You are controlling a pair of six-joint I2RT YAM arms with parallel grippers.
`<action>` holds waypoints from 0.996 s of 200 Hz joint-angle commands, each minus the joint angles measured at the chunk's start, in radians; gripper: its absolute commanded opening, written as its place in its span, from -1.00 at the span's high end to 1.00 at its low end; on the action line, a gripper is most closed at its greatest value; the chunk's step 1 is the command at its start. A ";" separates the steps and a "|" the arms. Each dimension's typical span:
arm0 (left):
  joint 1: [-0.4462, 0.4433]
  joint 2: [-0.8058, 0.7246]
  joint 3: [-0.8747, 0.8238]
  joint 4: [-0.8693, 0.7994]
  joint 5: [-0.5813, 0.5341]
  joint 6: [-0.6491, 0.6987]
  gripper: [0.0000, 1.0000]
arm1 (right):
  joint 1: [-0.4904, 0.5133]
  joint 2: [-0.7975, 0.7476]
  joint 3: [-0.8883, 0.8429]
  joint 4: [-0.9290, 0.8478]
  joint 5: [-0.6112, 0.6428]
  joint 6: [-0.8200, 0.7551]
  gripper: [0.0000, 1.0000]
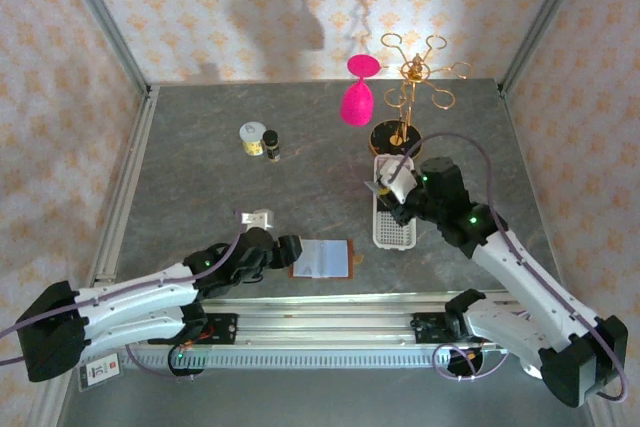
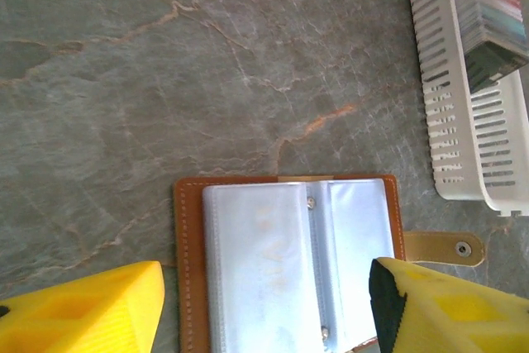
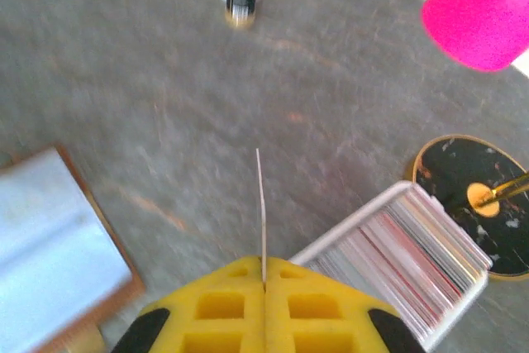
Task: Put the credit cards into the card holder
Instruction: Insert the credit card into the card slot.
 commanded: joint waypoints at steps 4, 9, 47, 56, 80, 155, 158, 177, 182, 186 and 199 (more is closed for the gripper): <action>-0.003 0.093 0.074 -0.099 0.056 0.030 -0.36 | 0.003 -0.017 -0.046 0.164 -0.052 0.486 1.00; -0.003 0.113 0.088 -0.121 0.053 0.029 -0.36 | 0.003 -0.014 -0.057 0.170 -0.053 0.552 1.00; -0.015 0.218 0.134 -0.194 0.029 0.021 -0.16 | 0.042 -0.023 -0.212 0.316 -0.142 0.922 1.00; -0.020 0.235 0.140 -0.185 0.044 0.030 -0.05 | 0.066 -0.034 -0.266 0.368 -0.125 0.997 1.00; -0.031 0.285 0.178 -0.207 0.043 0.043 -0.05 | 0.138 -0.050 -0.373 0.463 -0.061 1.154 1.00; -0.056 0.378 0.214 -0.221 0.031 0.059 -0.05 | 0.358 0.065 -0.403 0.588 0.118 1.352 1.00; -0.055 0.380 0.215 -0.222 0.031 0.060 -0.05 | 0.364 0.071 -0.400 0.588 0.124 1.353 1.00; -0.058 0.389 0.213 -0.221 0.021 0.064 -0.05 | 0.394 0.110 -0.382 0.580 0.155 1.362 1.00; -0.059 0.391 0.211 -0.218 0.019 0.064 -0.05 | 0.399 0.122 -0.377 0.576 0.160 1.365 1.00; -0.060 0.394 0.208 -0.216 0.019 0.064 -0.05 | 0.402 0.131 -0.374 0.572 0.163 1.369 1.00; -0.062 0.402 0.202 -0.210 0.021 0.065 -0.05 | 0.410 0.160 -0.364 0.570 0.166 1.381 1.00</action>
